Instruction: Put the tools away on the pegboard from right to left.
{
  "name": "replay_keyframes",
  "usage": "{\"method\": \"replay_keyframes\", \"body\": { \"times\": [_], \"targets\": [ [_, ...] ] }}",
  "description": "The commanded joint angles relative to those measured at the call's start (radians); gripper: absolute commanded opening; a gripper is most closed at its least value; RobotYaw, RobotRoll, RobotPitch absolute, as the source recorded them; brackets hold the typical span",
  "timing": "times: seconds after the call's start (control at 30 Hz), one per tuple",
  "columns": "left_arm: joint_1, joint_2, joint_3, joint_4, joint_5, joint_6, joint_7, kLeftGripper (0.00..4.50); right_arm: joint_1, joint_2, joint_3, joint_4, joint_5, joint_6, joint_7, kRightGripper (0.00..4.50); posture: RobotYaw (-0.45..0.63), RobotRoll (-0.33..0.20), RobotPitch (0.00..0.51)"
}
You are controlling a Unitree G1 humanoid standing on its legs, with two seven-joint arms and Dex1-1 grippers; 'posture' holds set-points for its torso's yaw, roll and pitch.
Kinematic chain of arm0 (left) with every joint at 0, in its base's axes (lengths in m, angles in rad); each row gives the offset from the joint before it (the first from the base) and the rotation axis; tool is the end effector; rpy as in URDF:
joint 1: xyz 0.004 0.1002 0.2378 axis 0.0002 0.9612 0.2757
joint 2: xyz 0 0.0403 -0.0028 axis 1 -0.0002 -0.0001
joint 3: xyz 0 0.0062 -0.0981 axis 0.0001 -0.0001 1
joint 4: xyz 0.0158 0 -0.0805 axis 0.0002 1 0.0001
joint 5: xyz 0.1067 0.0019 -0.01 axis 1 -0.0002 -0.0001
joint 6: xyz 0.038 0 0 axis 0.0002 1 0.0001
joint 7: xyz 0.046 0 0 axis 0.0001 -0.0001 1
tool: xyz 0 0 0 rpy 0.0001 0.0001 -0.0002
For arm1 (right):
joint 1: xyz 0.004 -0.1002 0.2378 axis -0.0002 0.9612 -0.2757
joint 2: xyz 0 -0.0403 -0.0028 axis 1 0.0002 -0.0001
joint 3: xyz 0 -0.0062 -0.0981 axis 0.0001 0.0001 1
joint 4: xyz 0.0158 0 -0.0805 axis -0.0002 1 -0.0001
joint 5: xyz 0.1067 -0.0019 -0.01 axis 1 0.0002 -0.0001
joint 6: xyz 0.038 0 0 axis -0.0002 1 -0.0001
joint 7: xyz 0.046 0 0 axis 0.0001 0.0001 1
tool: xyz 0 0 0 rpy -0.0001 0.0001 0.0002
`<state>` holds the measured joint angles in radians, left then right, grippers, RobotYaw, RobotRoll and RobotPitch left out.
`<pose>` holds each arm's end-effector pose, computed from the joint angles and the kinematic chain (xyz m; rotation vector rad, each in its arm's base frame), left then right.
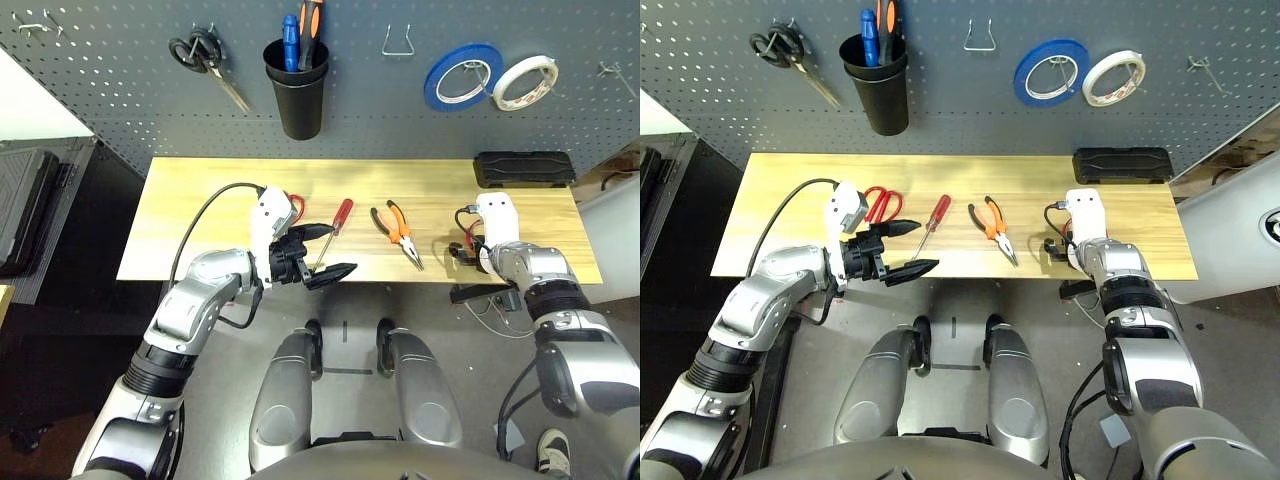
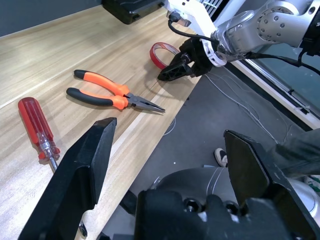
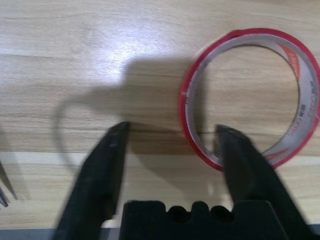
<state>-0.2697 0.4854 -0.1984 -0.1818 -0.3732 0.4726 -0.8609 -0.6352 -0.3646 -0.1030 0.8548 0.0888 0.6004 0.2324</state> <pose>0.2467 0.1702 0.1201 0.1304 0.2036 -1.1349 0.2993 -0.2410 0.0509 -0.0350 0.7920 -0.0025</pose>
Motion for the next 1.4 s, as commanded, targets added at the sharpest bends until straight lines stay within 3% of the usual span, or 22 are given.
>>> {"method": "replay_keyframes", "body": {
  "times": [0.03, 0.23, 0.8, 1.0, 1.4],
  "targets": [
    [0.02, 0.0, -0.012, -0.017, 0.016, -0.005, 0.003, 4.5, 0.015, 0.006, 0.002, 0.059, -0.012, -0.014, -0.001, 2.17, -0.01, 0.0, 0.272],
    [-0.006, -0.011, -0.01, 0.013, 0.029, -0.019, 0.003, 4.5, 0.01, -0.007, 0.01, 0.006, -0.025, -0.061, -0.013, 0.02, -0.02, 0.0, 0.246],
    [-0.079, -0.017, 0.003, 0.165, 0.115, -0.2, -0.018, 4.5, 0.222, -0.163, -0.002, -0.723, -0.067, 0.064, 0.025, 0.02, -0.11, 0.0, 0.146],
    [-0.112, -0.045, 0.041, 0.21, 0.115, -0.261, 0.008, 4.5, 0.234, -0.175, -0.036, -0.81, -0.085, 0.006, -0.024, 0.02, -0.12, 0.0, 0.133],
    [-0.117, -0.052, 0.035, 0.217, 0.128, -0.277, 0.007, 4.5, 0.194, -0.192, -0.099, -0.744, -0.141, -0.21, -0.138, 0.02, -0.11, 0.0, 0.126]
  ]
}}
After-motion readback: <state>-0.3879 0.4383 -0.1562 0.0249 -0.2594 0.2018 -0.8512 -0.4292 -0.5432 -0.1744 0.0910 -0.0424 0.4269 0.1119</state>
